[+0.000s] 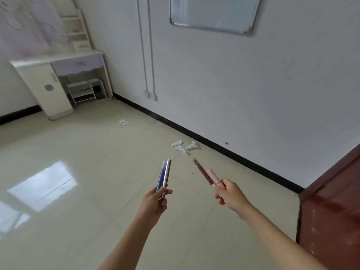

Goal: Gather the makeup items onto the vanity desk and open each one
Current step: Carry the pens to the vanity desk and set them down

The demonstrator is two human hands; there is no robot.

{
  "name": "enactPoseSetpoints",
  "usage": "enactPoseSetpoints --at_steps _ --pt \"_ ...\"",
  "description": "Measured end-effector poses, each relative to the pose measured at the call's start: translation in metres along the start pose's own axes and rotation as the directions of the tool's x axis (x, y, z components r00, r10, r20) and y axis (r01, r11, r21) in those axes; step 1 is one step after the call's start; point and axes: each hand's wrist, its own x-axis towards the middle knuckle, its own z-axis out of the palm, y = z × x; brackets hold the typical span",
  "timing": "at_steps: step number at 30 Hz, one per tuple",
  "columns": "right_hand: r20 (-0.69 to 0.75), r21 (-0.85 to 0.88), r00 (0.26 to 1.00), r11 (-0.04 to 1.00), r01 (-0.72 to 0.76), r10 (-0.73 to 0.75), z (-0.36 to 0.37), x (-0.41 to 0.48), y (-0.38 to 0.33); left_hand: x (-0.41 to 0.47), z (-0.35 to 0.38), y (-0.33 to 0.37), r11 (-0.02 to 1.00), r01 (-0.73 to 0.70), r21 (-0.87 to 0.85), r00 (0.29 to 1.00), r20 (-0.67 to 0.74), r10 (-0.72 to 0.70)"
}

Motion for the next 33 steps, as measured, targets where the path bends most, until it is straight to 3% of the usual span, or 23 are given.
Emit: enactPoseSetpoints --at_steps 7,16,24,33 --pt "0.243 -0.054 0.966 0.993 0.104 -0.088 -0.034 0.073 -0.014 0.012 0.044 -0.005 0.989 -0.102 -0.108 0.979 -0.188 0.081" --pt "0.506 -0.07 0.855 0.982 0.176 -0.117 0.024 0.173 -0.053 0.059 0.016 0.022 0.979 -0.171 -0.11 0.891 -0.441 0.107" --pt "0.554 -0.048 0.82 0.978 0.201 -0.141 0.059 0.272 -0.123 0.14 -0.007 0.09 0.983 -0.182 -0.028 0.865 -0.479 0.147" --pt "0.587 -0.019 0.796 0.98 0.197 -0.149 0.094 0.392 -0.182 0.249 -0.024 0.172 0.976 -0.199 -0.083 0.85 -0.51 0.13"
